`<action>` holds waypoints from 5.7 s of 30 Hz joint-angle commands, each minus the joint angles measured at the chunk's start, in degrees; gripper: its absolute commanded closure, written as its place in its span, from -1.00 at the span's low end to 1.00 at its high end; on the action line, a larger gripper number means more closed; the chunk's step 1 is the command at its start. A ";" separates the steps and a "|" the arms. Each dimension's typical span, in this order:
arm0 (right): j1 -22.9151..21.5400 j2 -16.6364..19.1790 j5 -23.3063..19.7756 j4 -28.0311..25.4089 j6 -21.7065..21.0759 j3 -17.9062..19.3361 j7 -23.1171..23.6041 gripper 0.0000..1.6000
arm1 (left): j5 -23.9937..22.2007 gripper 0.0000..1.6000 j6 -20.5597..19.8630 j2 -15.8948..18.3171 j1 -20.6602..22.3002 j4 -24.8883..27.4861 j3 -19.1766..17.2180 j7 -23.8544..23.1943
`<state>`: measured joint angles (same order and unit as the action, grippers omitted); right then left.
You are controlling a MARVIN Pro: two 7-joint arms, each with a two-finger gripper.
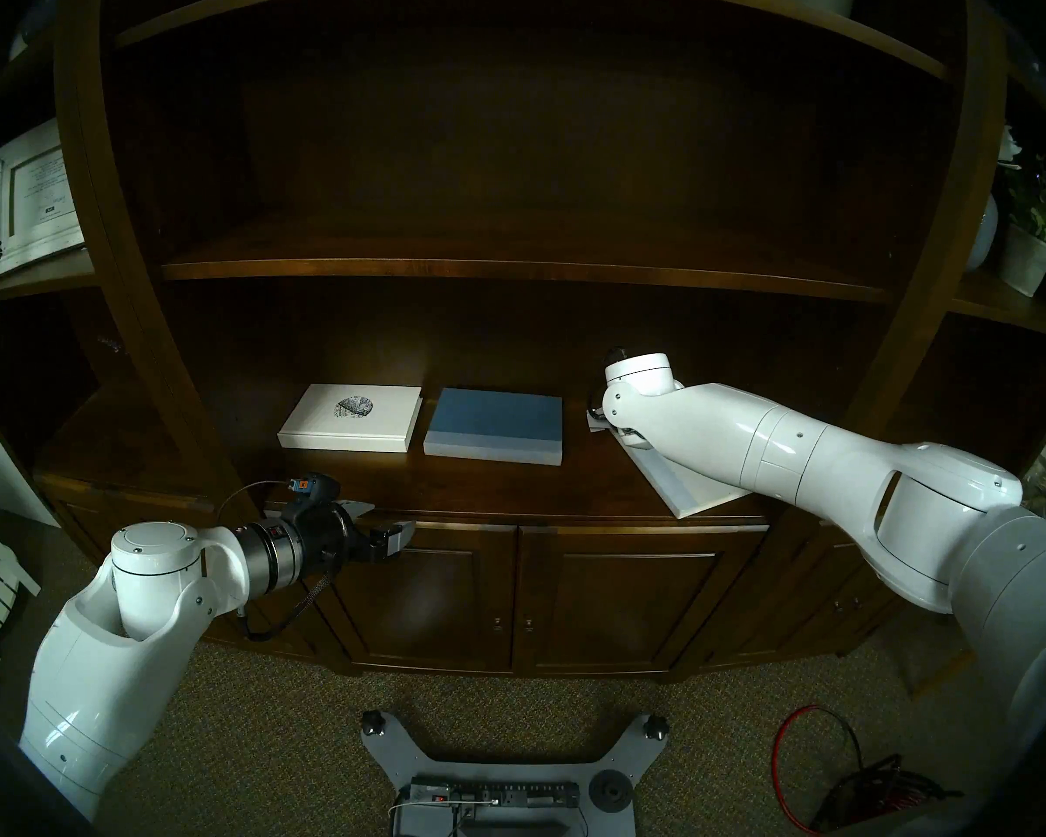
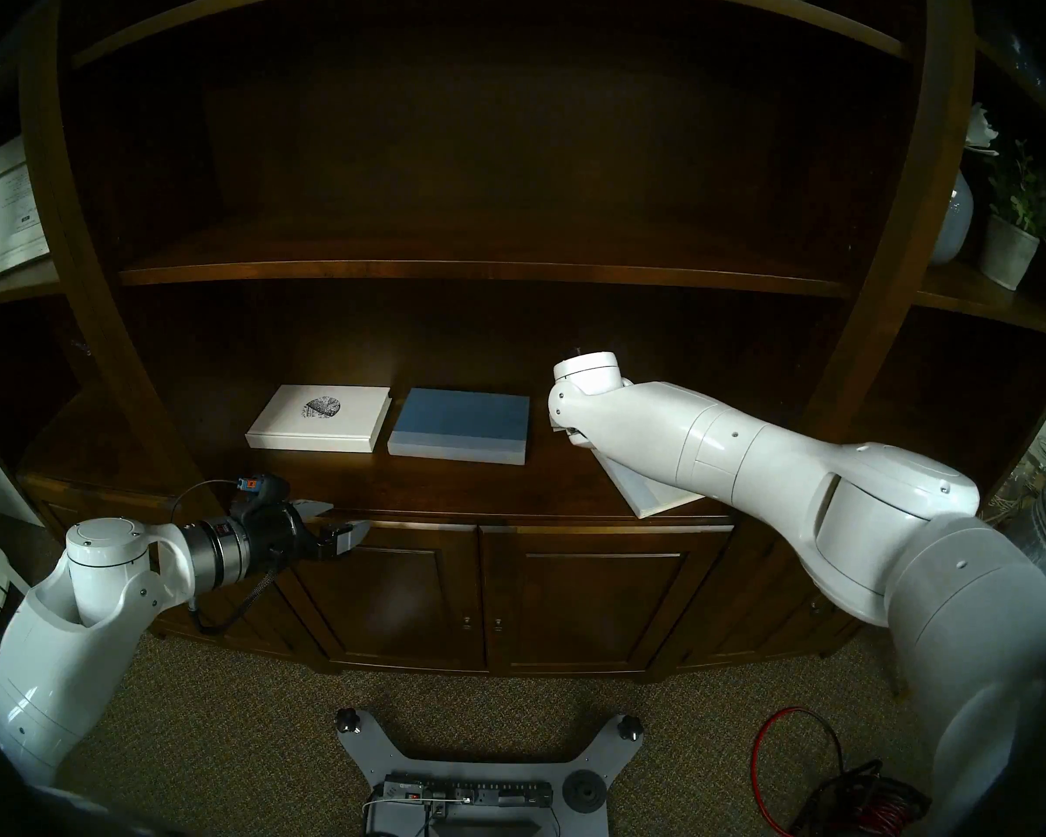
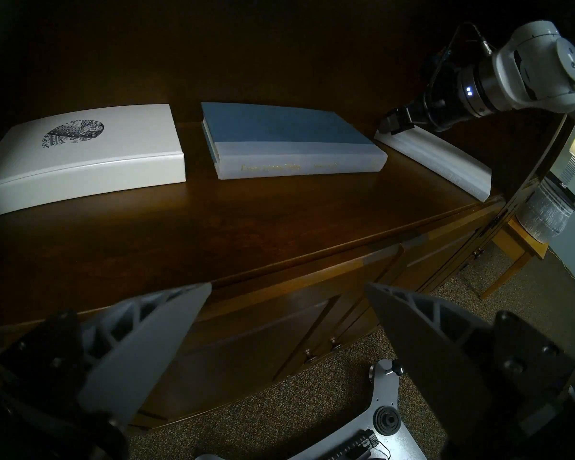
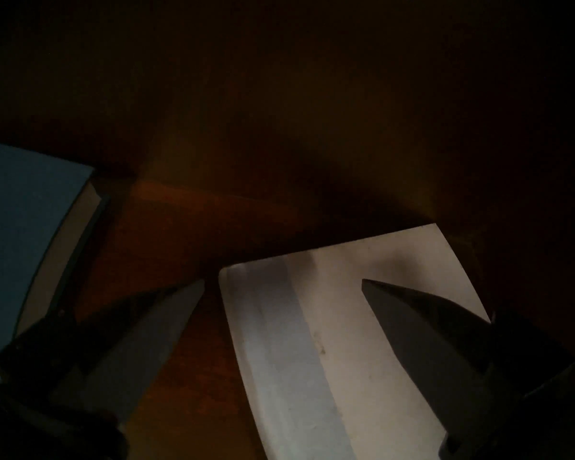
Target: Close the books and align them horizontally on the shelf
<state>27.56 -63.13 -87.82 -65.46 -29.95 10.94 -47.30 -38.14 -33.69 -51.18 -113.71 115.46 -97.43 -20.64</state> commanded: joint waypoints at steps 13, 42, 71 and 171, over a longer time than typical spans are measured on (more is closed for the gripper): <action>-4.85 -1.28 1.17 12.65 1.23 1.95 18.08 -1.00 | 0.01 -1.00 0.76 -0.02 1.04 1.29 -0.68 0.08; -5.07 -3.79 2.82 16.83 -5.64 -0.59 25.12 -1.00 | 0.06 -1.00 0.90 -0.09 0.98 1.37 -0.73 0.15; -0.76 2.30 -1.49 6.31 -10.48 0.43 33.40 -1.00 | 0.01 -1.00 0.76 -0.03 1.04 1.30 -0.69 0.09; 8.68 52.16 -23.33 -68.32 5.68 3.31 -19.05 -1.00 | -0.06 -1.00 0.52 0.11 1.12 1.08 -0.57 -0.04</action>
<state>36.06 -16.20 -111.17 -134.08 -29.87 12.08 -63.06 -38.16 -33.79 -51.10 -113.71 115.31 -97.37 -20.71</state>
